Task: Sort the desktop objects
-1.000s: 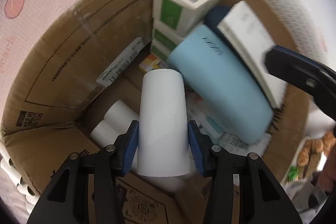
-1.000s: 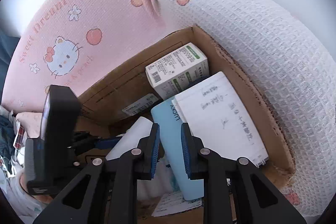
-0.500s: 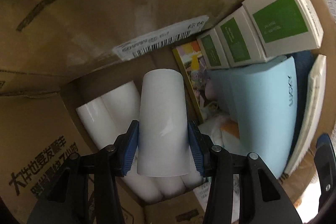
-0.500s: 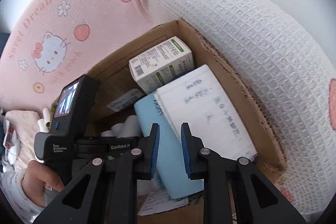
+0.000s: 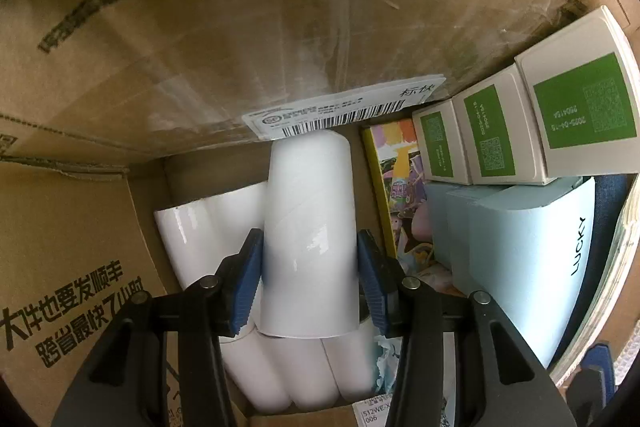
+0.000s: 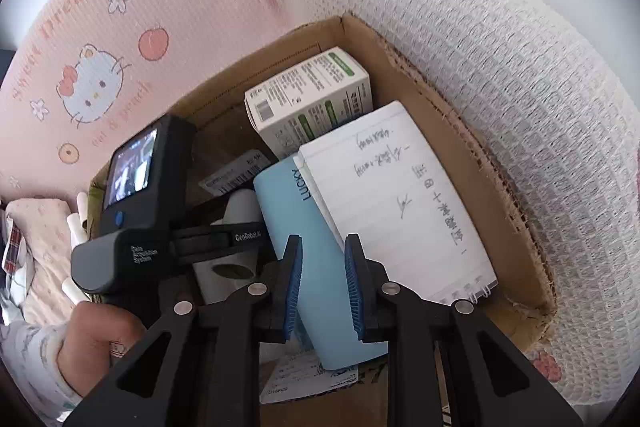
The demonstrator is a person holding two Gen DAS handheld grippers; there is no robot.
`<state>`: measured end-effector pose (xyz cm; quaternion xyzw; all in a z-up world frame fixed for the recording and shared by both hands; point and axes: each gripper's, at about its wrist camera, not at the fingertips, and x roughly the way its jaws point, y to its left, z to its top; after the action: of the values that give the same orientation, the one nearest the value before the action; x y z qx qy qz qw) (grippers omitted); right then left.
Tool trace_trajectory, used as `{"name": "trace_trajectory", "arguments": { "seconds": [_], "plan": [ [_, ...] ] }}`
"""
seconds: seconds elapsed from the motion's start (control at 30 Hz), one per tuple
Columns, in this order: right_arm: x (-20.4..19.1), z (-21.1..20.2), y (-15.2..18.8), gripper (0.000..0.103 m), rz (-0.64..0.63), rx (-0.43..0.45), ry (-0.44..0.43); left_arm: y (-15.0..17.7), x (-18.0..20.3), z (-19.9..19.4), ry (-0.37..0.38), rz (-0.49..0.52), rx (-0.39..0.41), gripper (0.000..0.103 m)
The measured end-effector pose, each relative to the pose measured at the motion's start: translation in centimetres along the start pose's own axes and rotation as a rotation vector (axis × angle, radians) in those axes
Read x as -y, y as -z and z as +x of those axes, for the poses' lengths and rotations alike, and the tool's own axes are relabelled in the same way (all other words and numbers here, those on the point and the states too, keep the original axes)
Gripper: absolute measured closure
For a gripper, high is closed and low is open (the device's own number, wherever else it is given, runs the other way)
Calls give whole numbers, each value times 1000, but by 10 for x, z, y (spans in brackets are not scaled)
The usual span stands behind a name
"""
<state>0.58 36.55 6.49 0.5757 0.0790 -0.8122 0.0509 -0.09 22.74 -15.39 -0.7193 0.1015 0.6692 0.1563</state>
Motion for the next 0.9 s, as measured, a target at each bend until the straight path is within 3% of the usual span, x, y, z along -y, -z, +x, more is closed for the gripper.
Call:
{"name": "trace_trajectory", "arguments": {
  "seconds": [0.13, 0.23, 0.37, 0.53, 0.63, 0.83, 0.87, 0.9],
  "plan": [
    [-2, 4, 1, 85, -7, -16, 6, 2, -12, 1, 99, -94, -66, 52],
    [-2, 5, 1, 85, -8, -23, 3, 2, -18, -2, 102, -130, -74, 52],
    [-4, 6, 1, 85, -8, -26, -3, 5, -14, -6, 114, -108, -71, 52],
    [-11, 11, 2, 85, -14, -44, -17, 9, -5, -24, 135, -41, -9, 90],
    [-17, 11, 2, 85, -20, -48, -39, 11, -2, -39, 148, -1, 45, 96],
    [-34, 17, 0, 85, -45, -64, -89, 14, 1, -67, 187, 103, 114, 97],
    [-39, 20, 1, 84, 29, -39, -66, 14, 1, -71, 194, 125, 120, 97],
    [-42, 24, 1, 84, 39, -52, -106, 14, 1, -76, 205, 148, 129, 97]
  ]
}}
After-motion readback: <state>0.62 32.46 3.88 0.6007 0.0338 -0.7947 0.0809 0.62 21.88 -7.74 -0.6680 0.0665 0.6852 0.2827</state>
